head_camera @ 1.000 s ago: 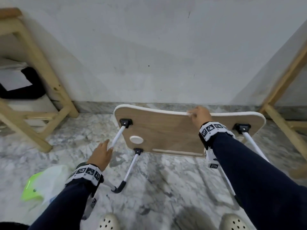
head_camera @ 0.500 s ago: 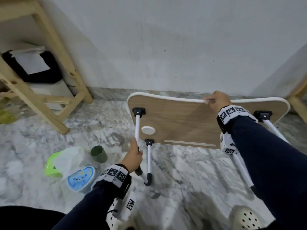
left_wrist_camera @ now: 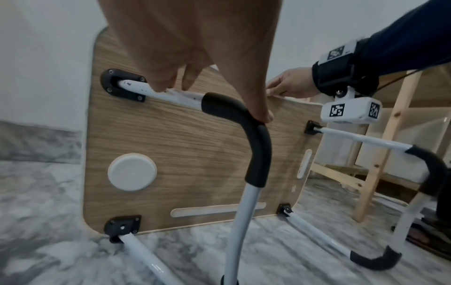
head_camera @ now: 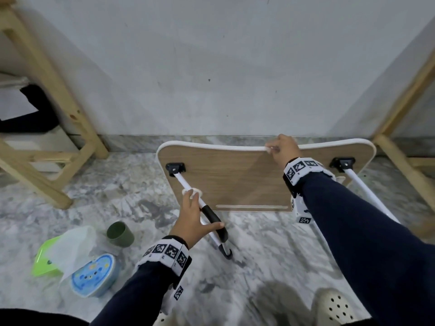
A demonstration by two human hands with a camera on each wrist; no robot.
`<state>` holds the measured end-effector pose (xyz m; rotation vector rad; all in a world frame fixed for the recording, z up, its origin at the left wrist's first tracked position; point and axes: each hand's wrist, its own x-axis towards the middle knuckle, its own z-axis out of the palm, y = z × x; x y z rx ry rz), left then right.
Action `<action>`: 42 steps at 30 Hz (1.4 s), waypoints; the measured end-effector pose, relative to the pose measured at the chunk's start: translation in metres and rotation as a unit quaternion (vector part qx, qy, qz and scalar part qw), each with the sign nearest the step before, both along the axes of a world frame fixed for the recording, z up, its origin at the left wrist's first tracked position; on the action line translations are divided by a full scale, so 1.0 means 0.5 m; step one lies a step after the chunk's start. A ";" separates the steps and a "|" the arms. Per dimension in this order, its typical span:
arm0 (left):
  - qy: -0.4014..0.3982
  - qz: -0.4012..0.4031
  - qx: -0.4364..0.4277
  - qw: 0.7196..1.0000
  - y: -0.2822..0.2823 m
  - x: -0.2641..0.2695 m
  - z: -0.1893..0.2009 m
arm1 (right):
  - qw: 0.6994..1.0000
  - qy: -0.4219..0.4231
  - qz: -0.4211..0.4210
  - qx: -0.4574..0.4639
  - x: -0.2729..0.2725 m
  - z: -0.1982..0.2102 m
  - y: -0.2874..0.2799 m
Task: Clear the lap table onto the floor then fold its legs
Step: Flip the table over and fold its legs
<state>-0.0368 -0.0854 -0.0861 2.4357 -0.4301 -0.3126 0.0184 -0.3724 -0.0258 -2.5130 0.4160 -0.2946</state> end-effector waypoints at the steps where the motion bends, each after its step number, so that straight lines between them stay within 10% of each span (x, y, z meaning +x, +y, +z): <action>1: -0.015 0.003 0.003 1.000 -0.005 0.000 0.004 | 1.000 0.000 0.003 -0.004 -0.001 0.000 0.002; 17: -0.072 0.108 0.082 0.988 -0.192 0.073 -0.010 | 1.000 -0.017 -0.013 0.020 0.055 -0.029 -0.021; 28: -0.059 0.075 0.043 0.994 -0.217 0.164 0.000 | 0.999 -0.042 0.021 -0.003 0.070 -0.034 -0.031; 35: -0.256 -0.039 -0.001 0.966 -0.229 0.183 0.068 | 0.997 -0.064 0.038 -0.007 0.060 -0.032 -0.028; 42: -0.271 -0.072 0.094 0.955 -0.236 0.253 0.084 | 0.997 -0.055 0.050 -0.012 0.029 -0.031 -0.020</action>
